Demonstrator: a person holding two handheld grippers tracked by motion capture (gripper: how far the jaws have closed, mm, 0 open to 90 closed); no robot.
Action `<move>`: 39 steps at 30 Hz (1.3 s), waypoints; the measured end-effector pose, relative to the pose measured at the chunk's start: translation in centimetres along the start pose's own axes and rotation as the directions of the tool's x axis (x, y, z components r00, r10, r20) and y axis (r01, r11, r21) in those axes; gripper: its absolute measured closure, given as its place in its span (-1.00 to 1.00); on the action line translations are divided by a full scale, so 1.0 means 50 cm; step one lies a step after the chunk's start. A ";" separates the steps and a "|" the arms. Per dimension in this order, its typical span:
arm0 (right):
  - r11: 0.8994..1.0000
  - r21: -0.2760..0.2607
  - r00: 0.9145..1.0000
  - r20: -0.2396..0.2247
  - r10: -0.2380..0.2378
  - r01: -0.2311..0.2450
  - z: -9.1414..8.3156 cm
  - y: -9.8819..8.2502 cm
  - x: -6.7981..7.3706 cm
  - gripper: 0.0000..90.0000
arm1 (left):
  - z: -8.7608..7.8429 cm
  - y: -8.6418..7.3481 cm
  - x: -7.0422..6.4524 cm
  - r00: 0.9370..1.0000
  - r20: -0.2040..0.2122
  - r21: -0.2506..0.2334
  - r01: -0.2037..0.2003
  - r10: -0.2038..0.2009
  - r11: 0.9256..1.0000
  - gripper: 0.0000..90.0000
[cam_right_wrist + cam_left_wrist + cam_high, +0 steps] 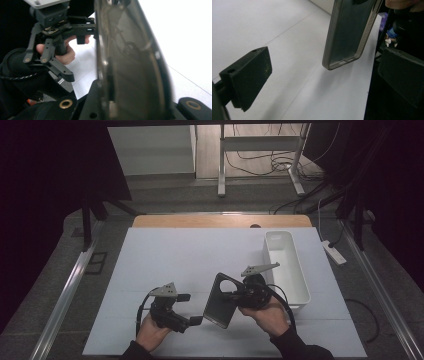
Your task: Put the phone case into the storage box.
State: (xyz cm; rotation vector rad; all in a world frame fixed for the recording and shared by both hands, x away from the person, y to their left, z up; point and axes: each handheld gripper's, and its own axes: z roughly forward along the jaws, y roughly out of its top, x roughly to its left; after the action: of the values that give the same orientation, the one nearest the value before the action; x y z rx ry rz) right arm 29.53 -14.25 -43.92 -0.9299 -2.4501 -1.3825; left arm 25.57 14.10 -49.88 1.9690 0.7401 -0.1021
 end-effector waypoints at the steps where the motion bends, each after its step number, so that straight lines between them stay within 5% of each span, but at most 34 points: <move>1: 1.000 0.004 1.000 -0.003 -0.006 0.006 -0.001 0.000 0.001 0.92 | 0.001 0.001 -0.001 1.000 0.009 0.002 -0.004 0.004 1.000 -1.00; 10: 0.998 0.014 0.996 -0.068 -0.058 0.059 0.004 0.003 0.017 0.92 | 0.020 0.005 -0.013 0.995 0.095 0.016 -0.028 0.026 0.999 -1.00; 29: 0.990 0.007 0.975 -0.177 -0.136 0.139 0.012 0.009 0.045 0.92 | 0.045 0.017 -0.036 0.985 0.167 0.052 -0.058 0.048 0.997 -0.98; 36: 0.989 0.005 0.968 -0.203 -0.145 0.149 0.013 0.011 0.049 0.92 | 0.038 0.016 -0.041 0.977 0.193 0.046 -0.097 0.087 0.994 -0.57; 39: 0.988 0.008 0.966 -0.212 -0.148 0.153 0.013 0.011 0.049 0.92 | 0.034 0.016 -0.039 0.972 0.217 0.044 -0.101 0.089 0.994 -0.18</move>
State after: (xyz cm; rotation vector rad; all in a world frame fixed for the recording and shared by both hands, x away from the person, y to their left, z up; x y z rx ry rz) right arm 28.02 -12.45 -42.84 -0.5685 -2.4109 -1.4136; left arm 24.81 11.55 -49.41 2.0041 0.5061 -0.2755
